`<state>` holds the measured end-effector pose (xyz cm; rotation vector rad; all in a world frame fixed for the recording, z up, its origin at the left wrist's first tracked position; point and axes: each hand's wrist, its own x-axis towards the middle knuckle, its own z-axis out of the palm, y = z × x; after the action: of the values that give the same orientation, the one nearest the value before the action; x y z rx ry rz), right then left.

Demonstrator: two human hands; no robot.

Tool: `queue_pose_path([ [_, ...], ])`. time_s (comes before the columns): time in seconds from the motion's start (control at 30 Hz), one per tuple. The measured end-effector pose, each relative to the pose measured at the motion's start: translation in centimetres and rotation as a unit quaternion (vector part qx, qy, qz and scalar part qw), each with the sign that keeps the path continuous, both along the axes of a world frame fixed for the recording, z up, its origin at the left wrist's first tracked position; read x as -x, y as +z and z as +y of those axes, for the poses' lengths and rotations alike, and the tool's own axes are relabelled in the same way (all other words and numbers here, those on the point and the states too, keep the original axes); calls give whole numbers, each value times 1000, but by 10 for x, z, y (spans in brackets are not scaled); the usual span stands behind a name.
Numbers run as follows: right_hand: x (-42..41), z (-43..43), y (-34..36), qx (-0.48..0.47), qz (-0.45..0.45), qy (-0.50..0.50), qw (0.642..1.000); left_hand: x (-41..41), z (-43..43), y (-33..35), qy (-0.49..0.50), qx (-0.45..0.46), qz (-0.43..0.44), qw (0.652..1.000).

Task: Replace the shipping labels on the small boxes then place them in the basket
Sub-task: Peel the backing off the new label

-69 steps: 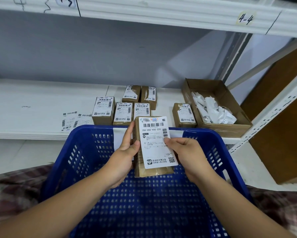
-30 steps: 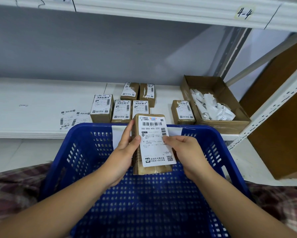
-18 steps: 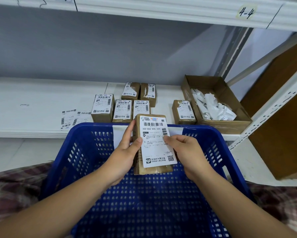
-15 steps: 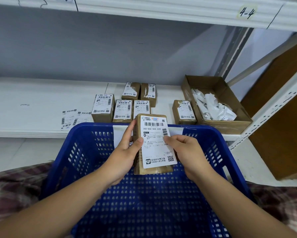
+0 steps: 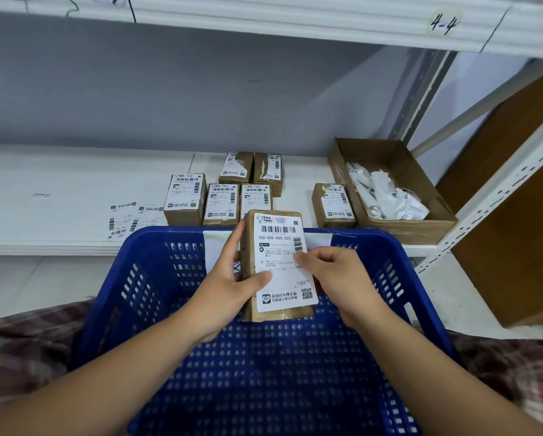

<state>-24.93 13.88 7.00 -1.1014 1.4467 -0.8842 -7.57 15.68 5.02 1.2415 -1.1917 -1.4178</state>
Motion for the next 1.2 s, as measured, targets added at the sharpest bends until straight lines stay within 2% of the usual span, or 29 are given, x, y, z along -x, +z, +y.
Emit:
queue_pose_path([
  [0.13, 3, -5, 1, 25, 97, 26, 995, 2, 1, 0, 13, 5, 1, 1000],
  [0.33, 4, -1, 4, 42, 162, 54, 985, 4, 0, -2, 24, -4, 20, 999],
  [0.7, 2, 4, 1, 70, 172, 82, 979, 5, -3, -1, 52, -30, 57, 997],
  [0.83, -3, 6, -2, 126, 232, 75, 962, 3, -4, -1, 59, -31, 51, 996],
  [0.93, 1, 4, 0, 129, 269, 66, 952, 2, -3, 0, 55, -33, 56, 996],
  [1.0, 5, 0, 1, 114, 214, 52, 969, 1, -3, 1, 51, -41, 67, 996],
  [1.07, 7, -2, 2, 101, 111, 43, 988, 0, -3, 2, 48, -50, 81, 994],
  [1.2, 8, -2, 5, 101, -33, 45, 993, 0, -3, 4, 39, -73, 129, 988],
])
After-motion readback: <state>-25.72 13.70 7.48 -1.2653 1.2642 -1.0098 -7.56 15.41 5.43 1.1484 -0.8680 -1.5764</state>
